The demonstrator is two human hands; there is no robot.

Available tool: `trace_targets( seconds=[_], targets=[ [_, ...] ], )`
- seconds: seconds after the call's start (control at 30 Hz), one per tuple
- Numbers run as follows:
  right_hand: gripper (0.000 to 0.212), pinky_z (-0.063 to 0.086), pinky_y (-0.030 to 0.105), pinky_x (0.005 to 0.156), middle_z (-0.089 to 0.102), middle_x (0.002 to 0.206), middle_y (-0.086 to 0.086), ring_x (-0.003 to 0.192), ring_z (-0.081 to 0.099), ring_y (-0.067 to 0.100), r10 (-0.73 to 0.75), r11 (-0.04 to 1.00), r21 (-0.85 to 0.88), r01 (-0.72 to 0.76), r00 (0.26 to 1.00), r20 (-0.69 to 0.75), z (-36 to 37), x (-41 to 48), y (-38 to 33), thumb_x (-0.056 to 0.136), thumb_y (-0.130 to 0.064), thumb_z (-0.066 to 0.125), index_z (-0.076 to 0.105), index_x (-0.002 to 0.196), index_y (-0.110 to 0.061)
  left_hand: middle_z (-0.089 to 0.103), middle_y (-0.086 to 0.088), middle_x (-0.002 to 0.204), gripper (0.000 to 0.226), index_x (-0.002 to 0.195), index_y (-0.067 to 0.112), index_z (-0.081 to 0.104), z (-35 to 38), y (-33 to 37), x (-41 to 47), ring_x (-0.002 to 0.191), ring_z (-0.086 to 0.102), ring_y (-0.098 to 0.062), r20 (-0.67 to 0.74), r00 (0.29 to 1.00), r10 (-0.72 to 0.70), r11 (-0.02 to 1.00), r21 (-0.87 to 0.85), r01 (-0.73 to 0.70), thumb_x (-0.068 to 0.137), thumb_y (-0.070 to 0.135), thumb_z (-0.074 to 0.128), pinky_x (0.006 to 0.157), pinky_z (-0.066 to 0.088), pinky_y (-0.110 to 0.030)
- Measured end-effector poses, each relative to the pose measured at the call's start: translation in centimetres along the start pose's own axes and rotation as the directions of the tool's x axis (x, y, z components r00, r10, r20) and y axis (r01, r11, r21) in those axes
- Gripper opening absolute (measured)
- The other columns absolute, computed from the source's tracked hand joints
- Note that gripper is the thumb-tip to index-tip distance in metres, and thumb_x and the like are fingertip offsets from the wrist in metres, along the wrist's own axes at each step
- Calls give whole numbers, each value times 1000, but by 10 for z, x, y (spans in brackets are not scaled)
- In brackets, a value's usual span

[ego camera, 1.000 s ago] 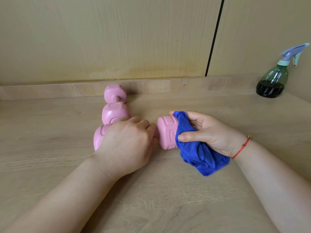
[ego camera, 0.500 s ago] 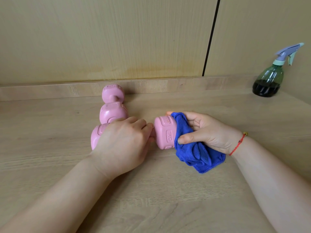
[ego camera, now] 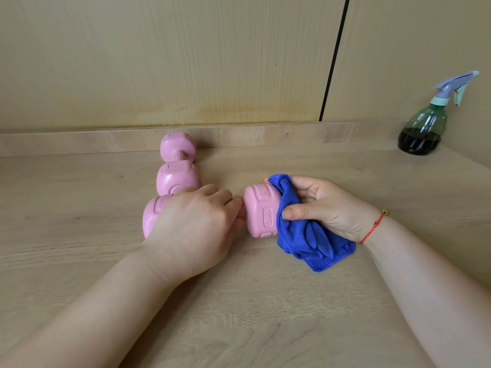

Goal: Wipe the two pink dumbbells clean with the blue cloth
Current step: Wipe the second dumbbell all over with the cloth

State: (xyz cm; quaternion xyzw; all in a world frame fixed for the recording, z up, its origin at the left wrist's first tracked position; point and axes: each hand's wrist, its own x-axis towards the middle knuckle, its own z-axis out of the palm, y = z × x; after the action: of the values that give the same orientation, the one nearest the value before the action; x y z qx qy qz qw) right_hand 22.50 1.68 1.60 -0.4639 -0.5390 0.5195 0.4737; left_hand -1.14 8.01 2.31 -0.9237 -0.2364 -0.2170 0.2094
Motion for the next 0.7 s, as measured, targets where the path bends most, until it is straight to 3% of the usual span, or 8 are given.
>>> trace_targets(
  seconds=[0.17, 0.27, 0.37, 0.53, 0.7],
  targets=[
    [47, 53, 26, 89, 70, 118, -2, 108, 64, 11, 0, 1000, -26, -1, 1000, -28, 2, -1, -1, 74, -8, 73, 66, 118, -24, 54, 2, 65, 26, 76, 17, 63, 2, -2, -1, 59, 52, -25, 0, 1000, -23, 1000, -16, 23, 87, 34, 47, 45, 41, -33],
    [33, 55, 31, 85, 71, 102, 0, 94, 65, 12, -15, 1000, 8, 16, 995, -95, 11, -1, -1, 80, -18, 76, 69, 113, -19, 54, 2, 64, 26, 76, 16, 63, 3, -1, 0, 58, 52, -25, -7, 1000, -23, 1000, -11, 23, 88, 34, 47, 45, 40, -33],
    [35, 54, 32, 79, 69, 93, 2, 85, 65, 15, -36, 999, 27, 40, 990, -136, 16, -1, -1, 79, -20, 73, 68, 112, -11, 53, 1, 64, 25, 77, 16, 63, 3, -1, 0, 57, 51, -25, -17, 1000, -19, 1000, 12, 19, 88, 33, 49, 46, 36, -31],
    [47, 52, 32, 96, 68, 119, 12, 106, 66, 19, -49, 999, 3, 50, 992, -116, 13, -3, -4, 71, -6, 76, 67, 117, -13, 53, 2, 66, 18, 79, 16, 64, 0, -2, -3, 59, 51, -24, -1, 999, -38, 999, 18, 38, 85, 30, 55, 51, 21, -28],
    [54, 52, 24, 87, 67, 117, 5, 105, 64, 13, -97, 986, -140, 85, 992, -80, 15, -7, -8, 66, -5, 80, 65, 117, -19, 53, 0, 65, 18, 76, 15, 65, -3, 0, -4, 57, 50, -25, -25, 1000, -14, 998, 59, 16, 85, 28, 57, 50, 21, -27]
  ],
)
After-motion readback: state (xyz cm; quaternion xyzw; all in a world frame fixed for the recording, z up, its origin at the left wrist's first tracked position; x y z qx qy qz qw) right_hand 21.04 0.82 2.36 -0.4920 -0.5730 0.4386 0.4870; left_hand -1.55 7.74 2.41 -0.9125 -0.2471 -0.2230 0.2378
